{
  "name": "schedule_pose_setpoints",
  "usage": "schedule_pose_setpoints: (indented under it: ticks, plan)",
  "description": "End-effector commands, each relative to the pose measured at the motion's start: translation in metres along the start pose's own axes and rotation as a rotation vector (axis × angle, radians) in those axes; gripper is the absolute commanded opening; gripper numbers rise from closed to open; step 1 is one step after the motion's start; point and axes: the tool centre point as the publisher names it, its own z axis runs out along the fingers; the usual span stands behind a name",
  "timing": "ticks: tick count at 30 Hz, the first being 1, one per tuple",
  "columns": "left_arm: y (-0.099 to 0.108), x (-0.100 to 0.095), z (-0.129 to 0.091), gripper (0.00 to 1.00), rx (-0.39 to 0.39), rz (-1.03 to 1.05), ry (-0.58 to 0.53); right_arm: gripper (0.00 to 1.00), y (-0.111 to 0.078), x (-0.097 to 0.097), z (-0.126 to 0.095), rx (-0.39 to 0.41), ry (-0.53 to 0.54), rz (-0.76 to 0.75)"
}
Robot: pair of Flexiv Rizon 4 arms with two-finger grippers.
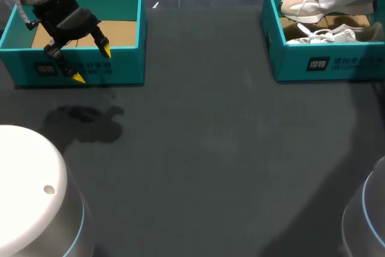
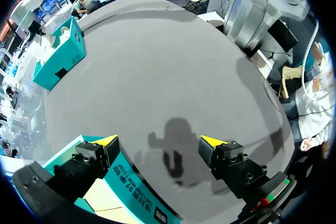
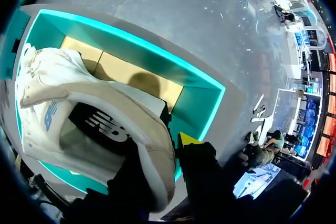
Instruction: Take the shoe out of the shoebox, open the shoe tongue, remove and reinsert the insole, then place the shoe into the shoebox
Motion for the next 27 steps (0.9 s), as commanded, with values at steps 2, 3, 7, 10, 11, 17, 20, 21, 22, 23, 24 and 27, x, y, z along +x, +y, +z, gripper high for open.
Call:
schedule_pose_setpoints:
  ticks: [2, 3, 7, 10, 11, 17, 20, 21, 22, 23, 24, 27]
  plan:
    - [0.0, 0.0, 0.0, 1.0, -0.002, 0.001, 0.001, 0.0, 0.011, -0.007, 0.009, 0.029, 0.018, 0.013]
    - [0.0, 0.0, 0.0, 1.0, -0.002, 0.001, 0.001, 0.0, 0.011, -0.007, 0.01, 0.029, 0.019, 0.014]
    - [0.0, 0.0, 0.0, 1.0, -0.002, 0.001, 0.001, 0.0, 0.013, -0.006, 0.014, 0.039, 0.015, 0.02]
    - [0.0, 0.0, 0.0, 1.0, -0.002, 0.001, 0.001, 0.0, 0.015, -0.004, 0.02, 0.046, 0.017, 0.013]
    - [0.0, 0.0, 0.0, 1.0, -0.002, 0.001, 0.001, 0.0, 0.016, -0.003, 0.021, 0.047, 0.016, 0.008]
    - [0.0, 0.0, 0.0, 1.0, -0.002, 0.001, 0.001, 0.0, 0.02, 0.001, 0.031, 0.028, 0.006, -0.028]
    - [0.0, 0.0, 0.0, 1.0, -0.002, 0.001, 0.001, 0.0, 0.02, 0.002, 0.032, 0.014, 0.024, -0.035]
    - [0.0, 0.0, 0.0, 1.0, -0.002, 0.001, 0.001, 0.0, 0.02, 0.002, 0.032, 0.014, 0.024, -0.035]
    - [0.0, 0.0, 0.0, 1.0, -0.002, 0.001, 0.001, 0.0, 0.02, 0.002, 0.032, 0.014, 0.024, -0.035]
    - [0.0, 0.0, 0.0, 1.0, -0.002, 0.001, 0.001, 0.0, 0.02, 0.002, 0.032, 0.014, 0.024, -0.035]
    - [0.0, 0.0, 0.0, 1.0, -0.002, 0.001, 0.001, 0.0, 0.02, 0.002, 0.032, 0.014, 0.024, -0.035]
    - [0.0, 0.0, 0.0, 1.0, -0.002, 0.001, 0.001, 0.0, 0.02, 0.002, 0.032, 0.014, 0.024, -0.035]
